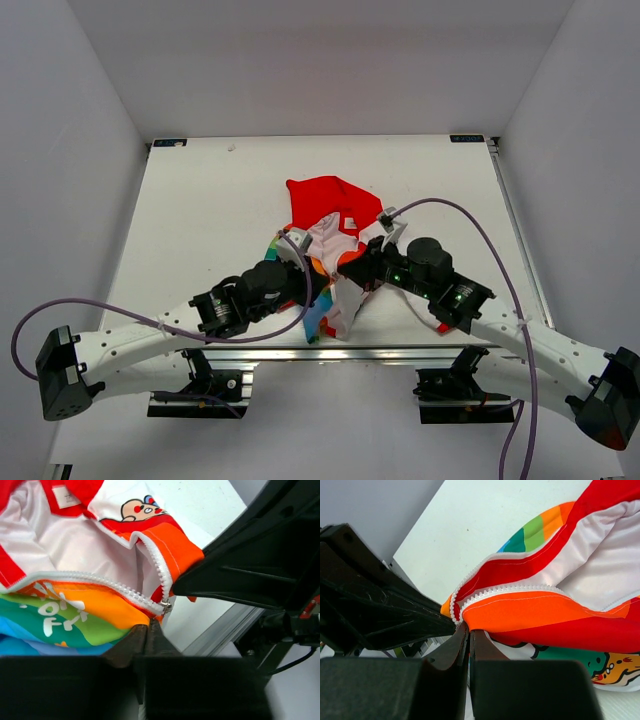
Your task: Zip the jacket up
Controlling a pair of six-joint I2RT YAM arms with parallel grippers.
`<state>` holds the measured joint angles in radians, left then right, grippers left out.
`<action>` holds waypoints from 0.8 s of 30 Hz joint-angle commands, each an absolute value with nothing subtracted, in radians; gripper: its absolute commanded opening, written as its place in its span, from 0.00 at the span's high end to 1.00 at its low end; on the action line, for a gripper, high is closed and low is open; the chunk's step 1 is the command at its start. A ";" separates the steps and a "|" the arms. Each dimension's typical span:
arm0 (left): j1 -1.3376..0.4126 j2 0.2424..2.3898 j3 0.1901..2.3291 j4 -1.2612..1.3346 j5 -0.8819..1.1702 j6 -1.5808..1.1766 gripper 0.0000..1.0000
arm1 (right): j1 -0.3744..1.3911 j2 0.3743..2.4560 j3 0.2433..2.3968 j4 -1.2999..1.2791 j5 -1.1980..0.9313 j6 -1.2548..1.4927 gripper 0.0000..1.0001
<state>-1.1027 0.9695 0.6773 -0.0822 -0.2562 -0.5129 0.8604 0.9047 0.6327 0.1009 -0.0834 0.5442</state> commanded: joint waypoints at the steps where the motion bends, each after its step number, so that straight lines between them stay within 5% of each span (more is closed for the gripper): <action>1: -1.108 0.989 0.692 -0.216 -0.264 -0.544 0.80 | 0.859 0.902 0.684 0.163 -0.095 0.555 1.00; 7: -1.108 0.977 0.713 -0.302 -0.409 -0.649 0.35 | 0.859 0.896 0.623 0.152 -0.163 0.583 1.00; 12: -1.108 0.836 0.642 -0.308 -0.407 -0.693 0.25 | 0.858 0.913 0.571 0.181 -0.239 0.586 1.00; 17: -1.108 0.706 0.552 -0.244 -0.315 -0.704 0.02 | 0.859 0.948 0.542 0.242 -0.278 0.604 1.00; 24: -1.094 0.709 0.492 -0.127 -0.235 -0.747 0.02 | 0.858 0.962 0.508 0.302 -0.288 0.650 1.00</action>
<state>-1.1027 0.6907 0.5030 -0.1909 -0.2958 -0.7128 0.8574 0.9653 0.5186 0.2077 -0.2623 0.6197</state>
